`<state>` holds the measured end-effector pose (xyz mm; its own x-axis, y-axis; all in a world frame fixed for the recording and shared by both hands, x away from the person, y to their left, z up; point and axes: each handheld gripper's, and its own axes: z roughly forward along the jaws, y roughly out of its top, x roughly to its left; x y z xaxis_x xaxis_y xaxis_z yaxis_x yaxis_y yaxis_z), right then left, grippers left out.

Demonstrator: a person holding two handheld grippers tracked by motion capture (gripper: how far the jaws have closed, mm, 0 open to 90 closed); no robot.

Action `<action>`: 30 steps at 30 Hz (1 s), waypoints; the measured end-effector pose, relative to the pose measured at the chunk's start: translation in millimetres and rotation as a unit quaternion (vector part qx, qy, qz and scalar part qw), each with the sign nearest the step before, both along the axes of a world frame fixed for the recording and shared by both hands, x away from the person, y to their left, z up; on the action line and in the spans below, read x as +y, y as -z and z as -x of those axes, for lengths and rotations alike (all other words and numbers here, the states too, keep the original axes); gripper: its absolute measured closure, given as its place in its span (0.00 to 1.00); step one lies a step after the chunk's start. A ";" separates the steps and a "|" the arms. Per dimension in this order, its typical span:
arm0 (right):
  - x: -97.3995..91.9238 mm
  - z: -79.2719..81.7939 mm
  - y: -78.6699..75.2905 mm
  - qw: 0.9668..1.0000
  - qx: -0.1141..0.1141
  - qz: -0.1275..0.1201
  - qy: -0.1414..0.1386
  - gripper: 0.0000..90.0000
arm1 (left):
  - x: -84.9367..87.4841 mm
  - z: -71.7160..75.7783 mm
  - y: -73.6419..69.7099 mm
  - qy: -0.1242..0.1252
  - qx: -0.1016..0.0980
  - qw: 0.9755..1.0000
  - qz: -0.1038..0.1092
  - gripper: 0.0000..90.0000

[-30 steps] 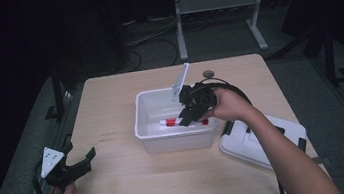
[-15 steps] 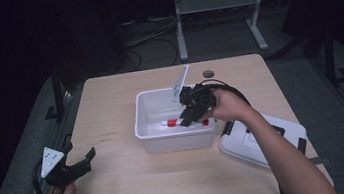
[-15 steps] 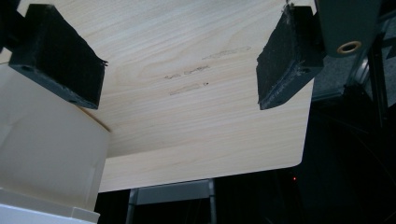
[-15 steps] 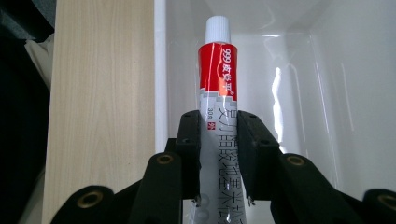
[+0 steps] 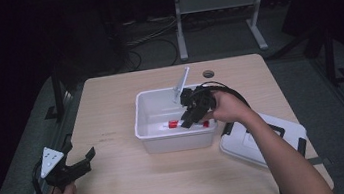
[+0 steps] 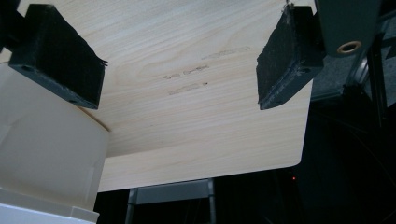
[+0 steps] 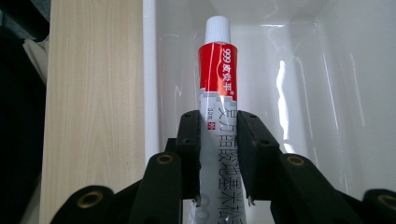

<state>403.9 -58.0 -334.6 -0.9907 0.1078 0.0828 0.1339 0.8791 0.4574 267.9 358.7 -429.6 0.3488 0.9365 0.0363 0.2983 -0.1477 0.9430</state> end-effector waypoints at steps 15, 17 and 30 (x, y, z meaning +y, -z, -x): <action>2.5 -2.2 11.9 1.000 0.015 0.006 0.004 0.79 | -0.1 0.1 -0.2 0.000 -0.002 1.000 0.000 0.16; 2.5 -2.2 13.1 1.000 0.016 0.006 0.003 0.79 | -0.1 0.1 -0.2 -0.001 -0.002 1.000 0.001 0.16; 2.6 -4.0 18.5 1.000 0.025 0.007 0.007 0.79 | 0.1 0.0 -0.1 0.000 -0.002 1.000 0.000 0.16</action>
<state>407.9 -55.4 -353.1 -0.9837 0.1234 0.1309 0.1690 0.8835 0.4368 267.8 358.8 -429.5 0.3488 0.9364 0.0381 0.2943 -0.1480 0.9442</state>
